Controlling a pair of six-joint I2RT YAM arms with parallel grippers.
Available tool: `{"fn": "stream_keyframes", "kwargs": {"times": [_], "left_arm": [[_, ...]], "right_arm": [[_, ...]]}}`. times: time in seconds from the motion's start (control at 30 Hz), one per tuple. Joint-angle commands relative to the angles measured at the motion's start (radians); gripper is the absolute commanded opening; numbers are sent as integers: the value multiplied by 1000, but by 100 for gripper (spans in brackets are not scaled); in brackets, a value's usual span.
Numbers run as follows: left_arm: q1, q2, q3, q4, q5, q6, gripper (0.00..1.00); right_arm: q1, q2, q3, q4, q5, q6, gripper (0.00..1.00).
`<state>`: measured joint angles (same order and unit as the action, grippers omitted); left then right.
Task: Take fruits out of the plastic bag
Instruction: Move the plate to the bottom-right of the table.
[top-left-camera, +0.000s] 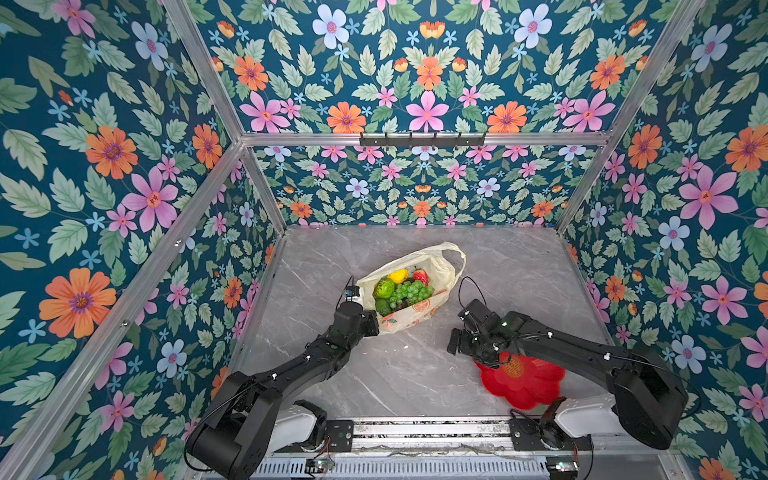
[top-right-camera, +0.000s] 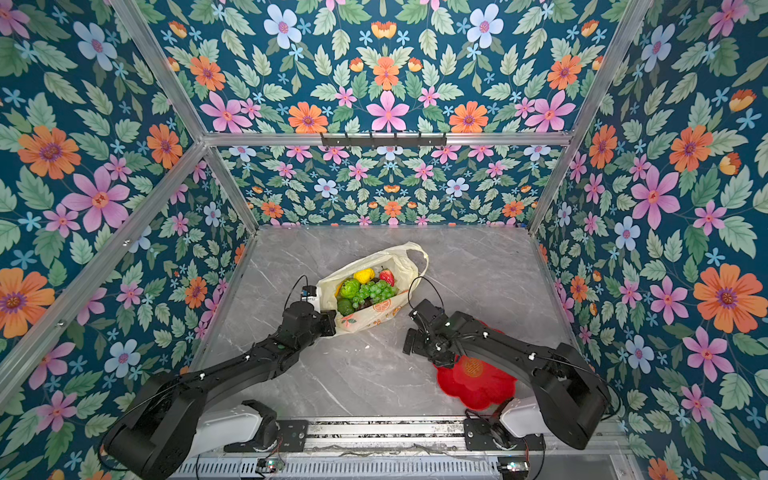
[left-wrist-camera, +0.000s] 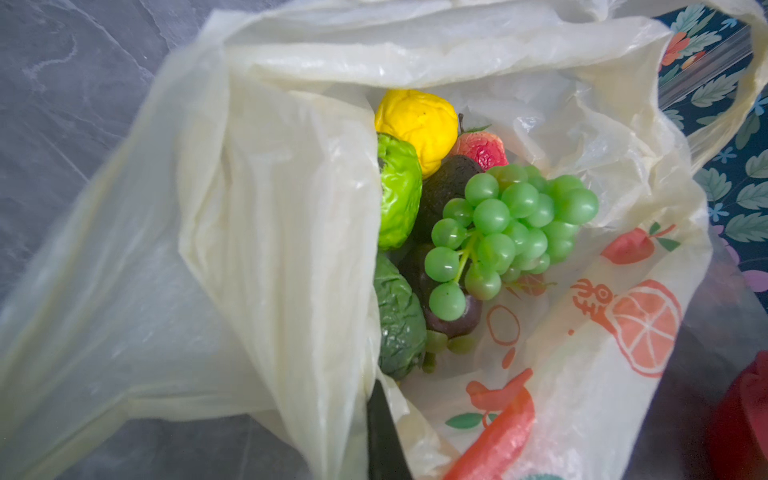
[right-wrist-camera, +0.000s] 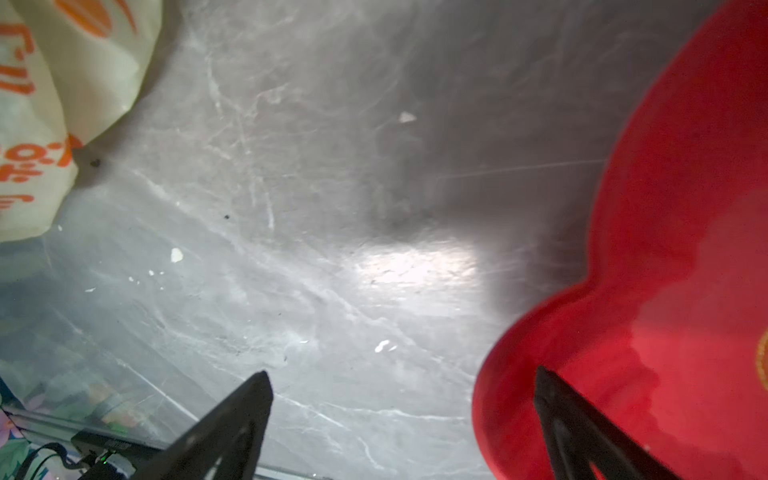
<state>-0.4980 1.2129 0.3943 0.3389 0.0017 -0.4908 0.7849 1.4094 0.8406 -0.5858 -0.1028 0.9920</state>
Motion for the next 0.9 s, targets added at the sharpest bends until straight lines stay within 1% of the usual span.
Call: {"fn": "stream_keyframes", "kwargs": {"times": [0.0,0.27,0.37,0.43,0.57,0.7,0.87], "left_arm": [[1,-7,0,3,-15,20,0],[-1,-3,-10,22,-12,21,0],[-1,0,-14,31,-12,20,0],[-1,0,-17,34,-12,20,0],[0,-4,-22,41,-12,18,0],[-1,-1,-22,45,-12,17,0],[-1,-2,-26,45,-12,17,0]], "right_arm": [[34,34,39,13,9,23,99],[45,31,96,-21,20,-23,99],[47,14,122,-63,45,-45,99],[45,4,138,-116,89,-47,99],[33,-16,114,-162,117,-34,99],[22,-32,49,-102,89,-11,99],[23,29,50,-7,35,-16,99]]}}
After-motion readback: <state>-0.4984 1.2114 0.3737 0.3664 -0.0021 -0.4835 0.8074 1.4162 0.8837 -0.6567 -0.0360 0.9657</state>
